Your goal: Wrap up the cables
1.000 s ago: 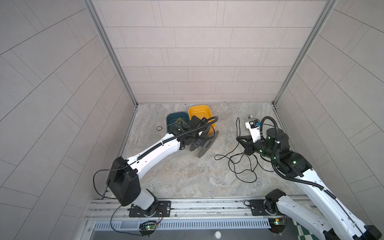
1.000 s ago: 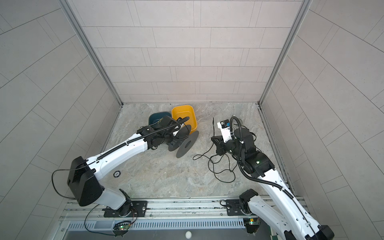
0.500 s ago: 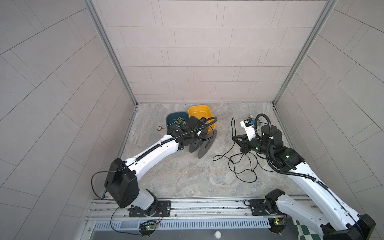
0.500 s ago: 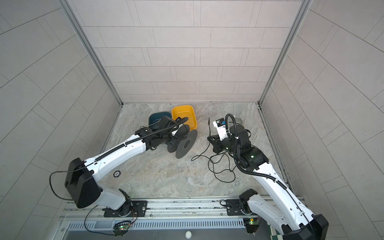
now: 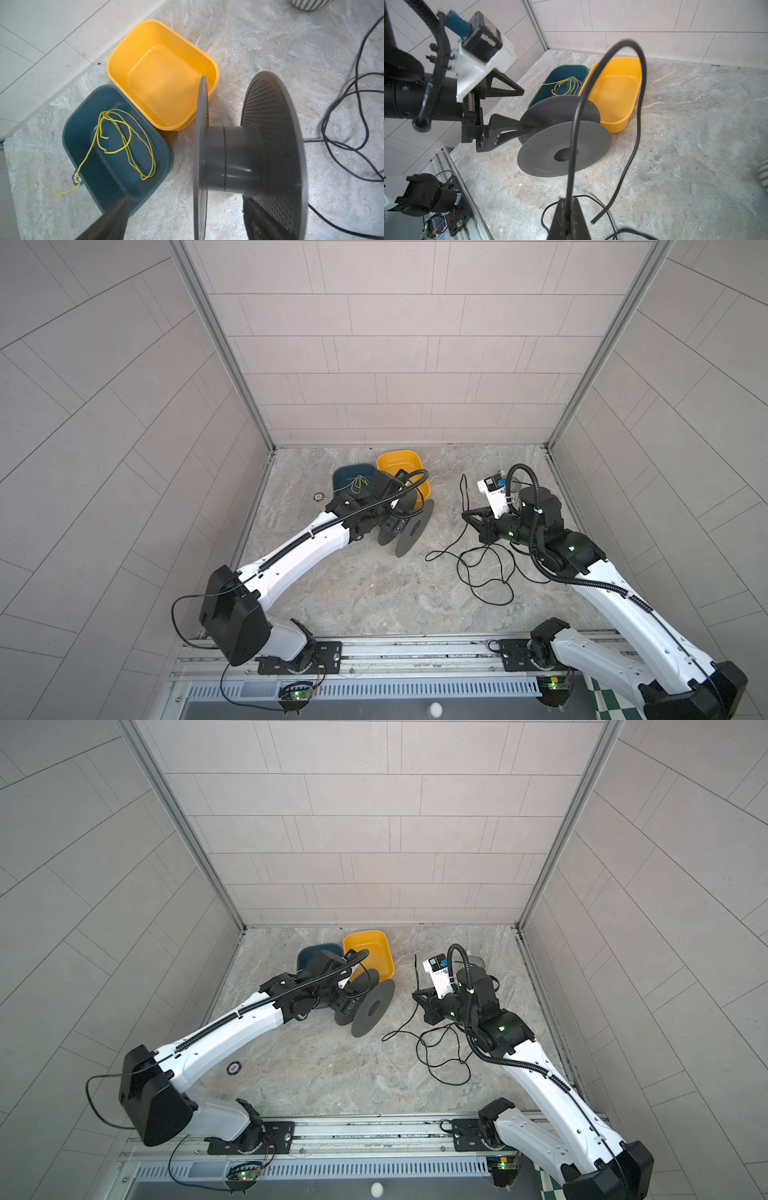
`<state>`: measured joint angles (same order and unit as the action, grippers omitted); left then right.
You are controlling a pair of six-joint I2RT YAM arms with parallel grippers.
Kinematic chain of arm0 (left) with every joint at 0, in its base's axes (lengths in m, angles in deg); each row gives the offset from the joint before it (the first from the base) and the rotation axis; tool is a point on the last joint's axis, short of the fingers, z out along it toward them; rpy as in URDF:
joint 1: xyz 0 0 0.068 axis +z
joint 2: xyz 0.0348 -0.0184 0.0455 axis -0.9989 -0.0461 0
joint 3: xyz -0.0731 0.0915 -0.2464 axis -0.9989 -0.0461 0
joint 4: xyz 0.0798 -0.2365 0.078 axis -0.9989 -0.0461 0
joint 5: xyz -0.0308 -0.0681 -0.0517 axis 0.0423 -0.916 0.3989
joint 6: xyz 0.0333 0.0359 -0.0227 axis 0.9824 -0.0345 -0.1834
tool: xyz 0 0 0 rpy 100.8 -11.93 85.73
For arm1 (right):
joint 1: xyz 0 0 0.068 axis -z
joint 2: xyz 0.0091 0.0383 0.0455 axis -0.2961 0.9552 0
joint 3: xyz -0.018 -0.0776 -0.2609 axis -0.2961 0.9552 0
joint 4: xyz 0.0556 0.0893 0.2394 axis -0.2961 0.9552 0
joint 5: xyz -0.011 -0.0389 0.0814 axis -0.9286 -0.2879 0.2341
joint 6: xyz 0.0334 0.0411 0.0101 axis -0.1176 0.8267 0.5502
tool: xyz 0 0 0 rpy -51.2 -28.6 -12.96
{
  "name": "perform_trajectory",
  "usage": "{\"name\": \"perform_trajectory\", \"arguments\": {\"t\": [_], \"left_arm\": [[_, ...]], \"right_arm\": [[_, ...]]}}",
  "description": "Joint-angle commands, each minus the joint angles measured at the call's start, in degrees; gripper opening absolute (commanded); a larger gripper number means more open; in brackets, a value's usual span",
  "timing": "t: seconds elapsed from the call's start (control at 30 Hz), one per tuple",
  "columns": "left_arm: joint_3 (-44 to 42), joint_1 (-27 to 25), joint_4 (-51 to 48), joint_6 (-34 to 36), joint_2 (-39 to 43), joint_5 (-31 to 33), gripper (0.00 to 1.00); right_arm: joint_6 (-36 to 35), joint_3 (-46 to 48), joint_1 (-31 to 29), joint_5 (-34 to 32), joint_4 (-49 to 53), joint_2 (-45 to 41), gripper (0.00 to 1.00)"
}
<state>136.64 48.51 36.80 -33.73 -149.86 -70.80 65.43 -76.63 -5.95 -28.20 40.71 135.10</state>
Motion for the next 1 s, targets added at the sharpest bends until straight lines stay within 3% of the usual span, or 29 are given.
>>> {"name": "perform_trajectory", "arguments": {"t": [0.0, 0.23, 0.37, 0.67, 0.87, 0.97], "left_arm": [[3.27, 1.68, -2.59, -1.0, 2.58, -4.54, 0.91], [2.85, 9.69, 4.64, -3.74, 6.83, -23.39, 0.93], [6.18, 11.21, 5.06, -2.42, 5.85, -31.66, 0.92], [7.22, 12.93, 13.36, -0.24, 5.55, -41.47, 0.87], [10.03, 15.61, 17.81, -3.72, 2.8, -47.34, 0.84], [11.88, 15.92, 19.49, -5.16, 1.29, -48.88, 0.77]], "right_arm": [[-1.53, -2.85, 0.12, 4.3, -1.0, 0.33, 0.0], [-1.38, -7.47, -0.02, 11.92, -2.21, 4.43, 0.0], [0.3, -10.1, -0.32, 17.08, -4.56, 7.59, 0.0], [2.04, -17.29, -3.68, 23.34, -6.2, 14.75, 0.0], [2.78, -20.85, -6.94, 25.56, -6.33, 18.14, 0.0], [3.05, -21.62, -8.18, 25.93, -6.55, 19.22, 0.0]]}}
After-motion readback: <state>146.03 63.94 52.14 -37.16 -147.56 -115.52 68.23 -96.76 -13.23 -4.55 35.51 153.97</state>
